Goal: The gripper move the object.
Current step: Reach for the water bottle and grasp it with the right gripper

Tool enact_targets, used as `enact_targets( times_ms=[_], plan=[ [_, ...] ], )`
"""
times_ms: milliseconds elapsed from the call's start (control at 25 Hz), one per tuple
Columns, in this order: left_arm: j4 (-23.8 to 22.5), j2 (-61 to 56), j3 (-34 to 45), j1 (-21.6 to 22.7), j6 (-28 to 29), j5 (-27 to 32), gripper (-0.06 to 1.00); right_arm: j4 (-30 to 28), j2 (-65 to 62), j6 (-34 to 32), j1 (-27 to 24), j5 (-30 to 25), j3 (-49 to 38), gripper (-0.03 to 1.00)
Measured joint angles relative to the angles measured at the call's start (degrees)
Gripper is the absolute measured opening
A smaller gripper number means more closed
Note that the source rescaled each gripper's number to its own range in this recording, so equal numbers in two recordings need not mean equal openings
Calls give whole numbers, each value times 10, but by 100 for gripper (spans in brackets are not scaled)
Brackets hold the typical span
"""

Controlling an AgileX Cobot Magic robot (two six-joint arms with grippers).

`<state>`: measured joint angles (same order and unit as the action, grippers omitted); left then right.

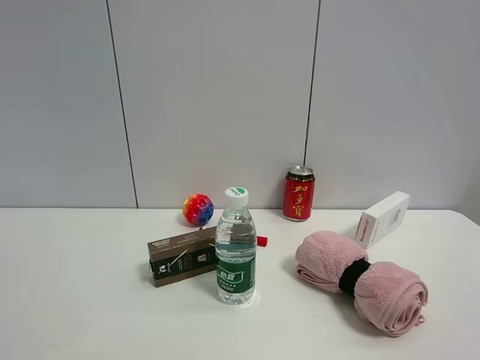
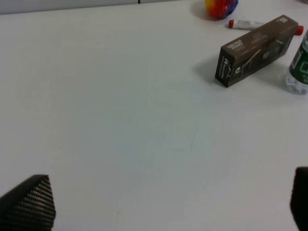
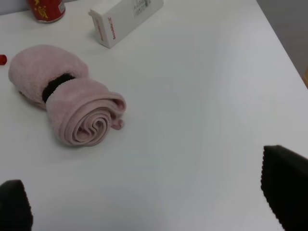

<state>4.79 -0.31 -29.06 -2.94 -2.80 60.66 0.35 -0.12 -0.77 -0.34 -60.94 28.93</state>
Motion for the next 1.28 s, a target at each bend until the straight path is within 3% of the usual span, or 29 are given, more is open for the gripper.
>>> enact_targets(
  times_ms=[960,1280],
  plan=[
    [0,0,0,0,0,0,100,4,10,-6,0,0,3,100],
    [0,0,0,0,0,0,100,57,222,-23,0,72,198,100]
  ],
)
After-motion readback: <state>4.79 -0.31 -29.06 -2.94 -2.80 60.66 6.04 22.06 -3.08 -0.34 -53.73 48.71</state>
